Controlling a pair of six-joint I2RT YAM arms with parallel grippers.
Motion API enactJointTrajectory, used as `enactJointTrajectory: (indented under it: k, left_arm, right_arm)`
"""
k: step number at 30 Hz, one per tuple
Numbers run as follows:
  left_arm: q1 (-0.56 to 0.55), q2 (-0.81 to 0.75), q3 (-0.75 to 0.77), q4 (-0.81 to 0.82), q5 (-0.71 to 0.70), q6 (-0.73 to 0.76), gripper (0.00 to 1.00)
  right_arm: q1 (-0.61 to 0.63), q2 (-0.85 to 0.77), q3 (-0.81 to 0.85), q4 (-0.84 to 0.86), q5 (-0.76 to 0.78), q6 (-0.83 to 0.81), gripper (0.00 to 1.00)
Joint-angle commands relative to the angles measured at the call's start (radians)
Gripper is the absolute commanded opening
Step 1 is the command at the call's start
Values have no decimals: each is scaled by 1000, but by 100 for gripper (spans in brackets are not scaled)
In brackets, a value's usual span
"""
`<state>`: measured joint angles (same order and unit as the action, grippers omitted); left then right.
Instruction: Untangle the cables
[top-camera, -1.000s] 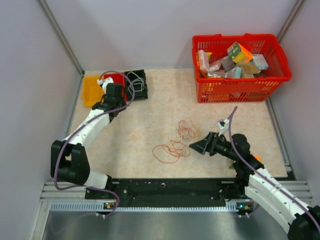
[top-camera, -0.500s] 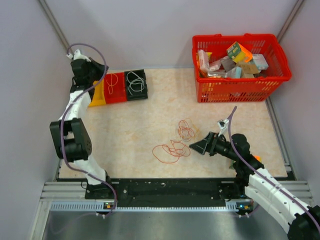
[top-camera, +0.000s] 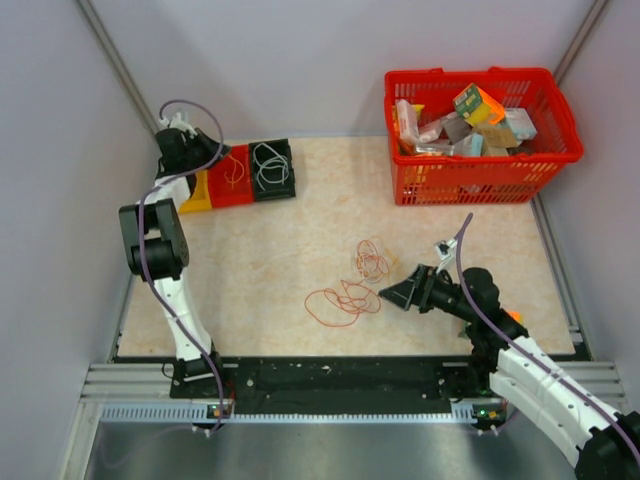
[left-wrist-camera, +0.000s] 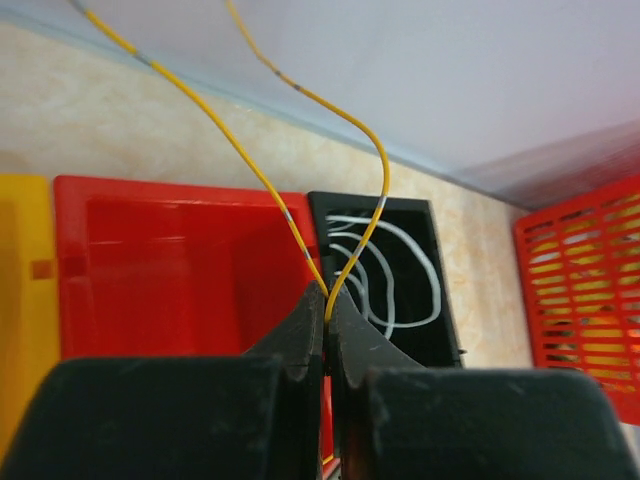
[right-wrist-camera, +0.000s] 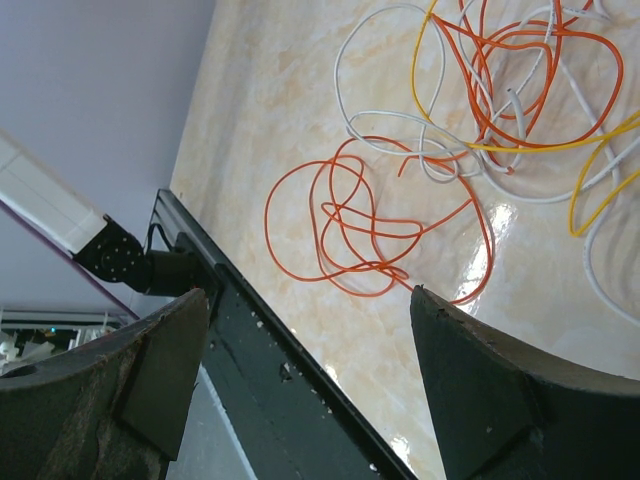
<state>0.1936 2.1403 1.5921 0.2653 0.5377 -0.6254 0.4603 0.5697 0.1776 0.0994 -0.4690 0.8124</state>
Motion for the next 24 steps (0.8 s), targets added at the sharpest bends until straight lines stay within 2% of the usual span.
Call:
enactJointTrajectory:
  k: [1, 4, 7, 12, 17, 24]
  left_arm:
    - [1, -80, -62, -38, -102, 170, 0]
    - [-20, -99, -89, -102, -205, 205, 0]
    - [-63, -63, -8, -260, -335, 230, 0]
    - [-89, -34, 55, -392, -430, 133, 0]
    - [-138, 45, 218, -585, -562, 122, 0]
    - [-177, 40, 275, -758, -690, -89, 0]
  right_arm:
    - [-5, -14, 37, 22, 4, -12, 81]
    - [-6, -5, 28, 45, 0, -4, 81]
    - [-5, -1, 20, 59, -8, 5, 81]
    - [-6, -17, 14, 59, -7, 11, 81]
    - [-5, -31, 16, 40, -5, 10, 81]
    - [-6, -31, 14, 43, 0, 10, 81]
